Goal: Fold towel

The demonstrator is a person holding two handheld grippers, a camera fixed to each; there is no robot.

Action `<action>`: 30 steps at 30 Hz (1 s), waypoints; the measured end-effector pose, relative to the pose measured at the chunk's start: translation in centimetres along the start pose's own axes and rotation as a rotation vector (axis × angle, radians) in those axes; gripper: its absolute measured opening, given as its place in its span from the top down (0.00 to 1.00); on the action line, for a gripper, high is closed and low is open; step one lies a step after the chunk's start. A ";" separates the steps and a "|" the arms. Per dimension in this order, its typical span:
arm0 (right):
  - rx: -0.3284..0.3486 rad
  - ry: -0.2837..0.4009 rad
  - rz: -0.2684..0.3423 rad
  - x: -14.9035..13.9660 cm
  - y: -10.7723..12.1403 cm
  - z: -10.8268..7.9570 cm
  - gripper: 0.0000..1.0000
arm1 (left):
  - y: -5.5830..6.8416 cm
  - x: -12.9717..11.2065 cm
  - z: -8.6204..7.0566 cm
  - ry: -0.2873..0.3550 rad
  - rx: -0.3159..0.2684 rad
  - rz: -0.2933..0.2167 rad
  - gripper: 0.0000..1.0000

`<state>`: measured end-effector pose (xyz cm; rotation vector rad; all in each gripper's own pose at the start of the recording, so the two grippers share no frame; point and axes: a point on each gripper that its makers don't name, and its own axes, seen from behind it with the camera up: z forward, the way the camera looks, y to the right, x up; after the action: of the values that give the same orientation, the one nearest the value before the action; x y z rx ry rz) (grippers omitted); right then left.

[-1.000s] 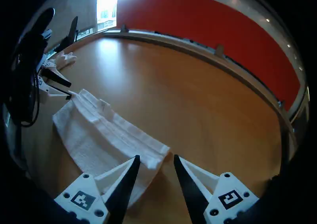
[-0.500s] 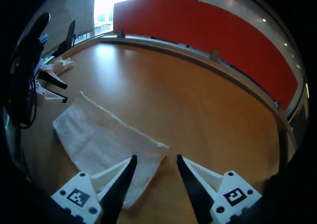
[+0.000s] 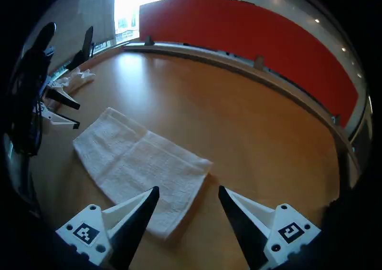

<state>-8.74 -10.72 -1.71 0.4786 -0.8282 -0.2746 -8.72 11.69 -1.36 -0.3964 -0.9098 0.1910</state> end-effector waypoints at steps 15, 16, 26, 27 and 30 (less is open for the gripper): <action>-0.001 -0.018 0.026 -3.4 -1.5 -2.5 0.04 | 1.1 -3.3 -2.0 -0.002 0.007 -0.029 0.07; -0.002 -0.018 0.027 -3.6 -1.5 -2.7 0.04 | 1.2 -3.4 -2.1 -0.002 0.007 -0.031 0.07; 0.005 -0.022 0.022 -4.3 -1.7 -3.3 0.04 | 1.3 -4.2 -2.5 -0.004 0.010 -0.049 0.06; 0.006 -0.023 0.020 -4.3 -1.7 -3.3 0.04 | 1.3 -4.3 -2.5 -0.003 0.012 -0.051 0.06; 0.012 -0.026 0.009 -4.4 -1.8 -3.3 0.04 | 1.1 -4.5 -2.7 -0.001 0.021 -0.057 0.06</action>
<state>-9.25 -9.46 -7.35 0.4832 -0.8573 -0.2677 -9.23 10.55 -6.57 -0.3504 -0.9179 0.1482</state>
